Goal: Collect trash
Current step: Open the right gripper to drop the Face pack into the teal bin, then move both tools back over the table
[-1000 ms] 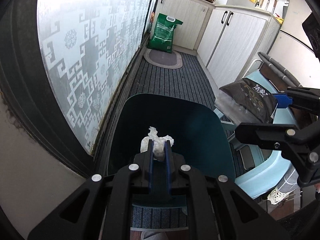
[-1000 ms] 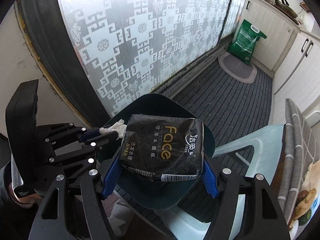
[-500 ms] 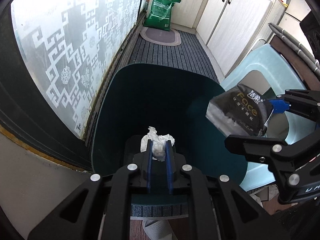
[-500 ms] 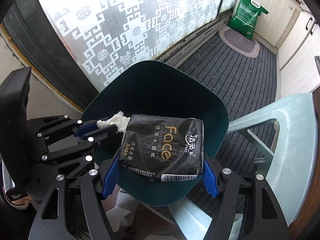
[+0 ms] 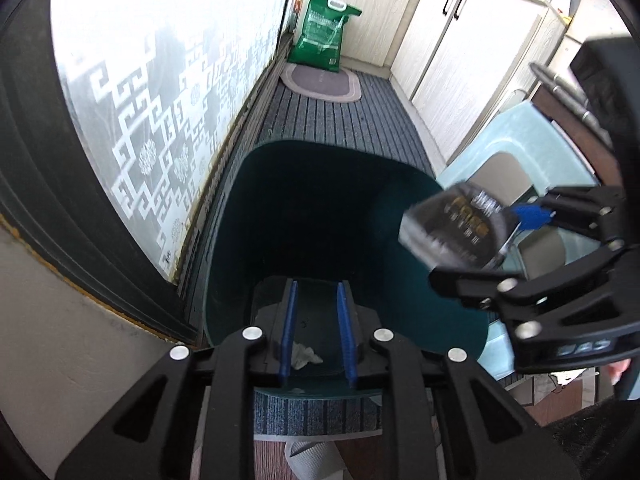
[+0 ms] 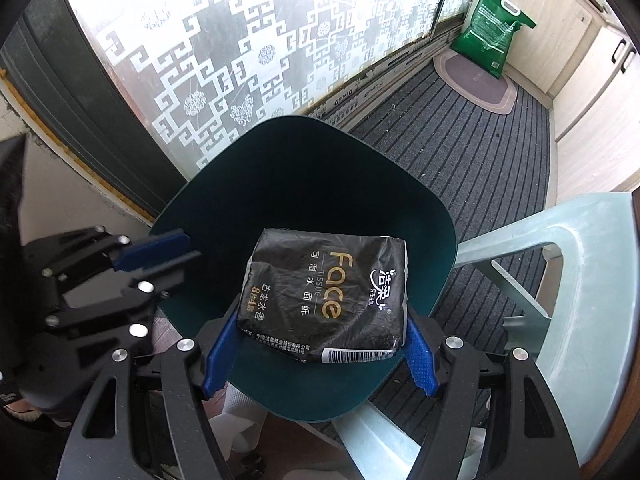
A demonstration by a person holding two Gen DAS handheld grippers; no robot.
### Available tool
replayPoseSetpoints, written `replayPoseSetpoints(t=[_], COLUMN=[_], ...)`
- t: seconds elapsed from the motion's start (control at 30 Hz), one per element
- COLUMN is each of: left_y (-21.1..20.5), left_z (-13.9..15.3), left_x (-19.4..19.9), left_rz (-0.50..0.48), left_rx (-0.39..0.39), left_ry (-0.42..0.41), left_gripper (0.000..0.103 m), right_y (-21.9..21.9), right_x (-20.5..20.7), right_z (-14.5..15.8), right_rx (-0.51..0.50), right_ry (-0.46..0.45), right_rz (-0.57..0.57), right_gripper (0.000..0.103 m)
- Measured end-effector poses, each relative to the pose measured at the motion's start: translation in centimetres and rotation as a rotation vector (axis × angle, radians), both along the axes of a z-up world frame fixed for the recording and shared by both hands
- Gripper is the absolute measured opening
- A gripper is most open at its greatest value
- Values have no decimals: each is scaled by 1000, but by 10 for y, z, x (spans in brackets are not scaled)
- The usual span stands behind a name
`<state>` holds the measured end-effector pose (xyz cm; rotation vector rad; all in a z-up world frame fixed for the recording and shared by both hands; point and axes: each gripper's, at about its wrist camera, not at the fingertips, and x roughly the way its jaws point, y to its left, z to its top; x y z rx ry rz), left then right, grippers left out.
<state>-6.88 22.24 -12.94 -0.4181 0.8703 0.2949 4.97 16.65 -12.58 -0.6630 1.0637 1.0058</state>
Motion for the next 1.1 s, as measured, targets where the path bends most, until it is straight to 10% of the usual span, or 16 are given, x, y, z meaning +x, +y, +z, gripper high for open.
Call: replayPoseSetpoints(t=[0.83, 1.1], left_y=[-45, -73], left_z=[158, 183], left_x=[-67, -77], left_rz=[1, -41], left_rx=[123, 178], left_ry=[-623, -736], left_gripper=[7, 35], right_y=[-13, -34], right_x=[-15, -44], right_z=[-20, 59], right_rx=[36, 279], right_ry=[89, -16], right_rz=[79, 203], right_gripper=[82, 62])
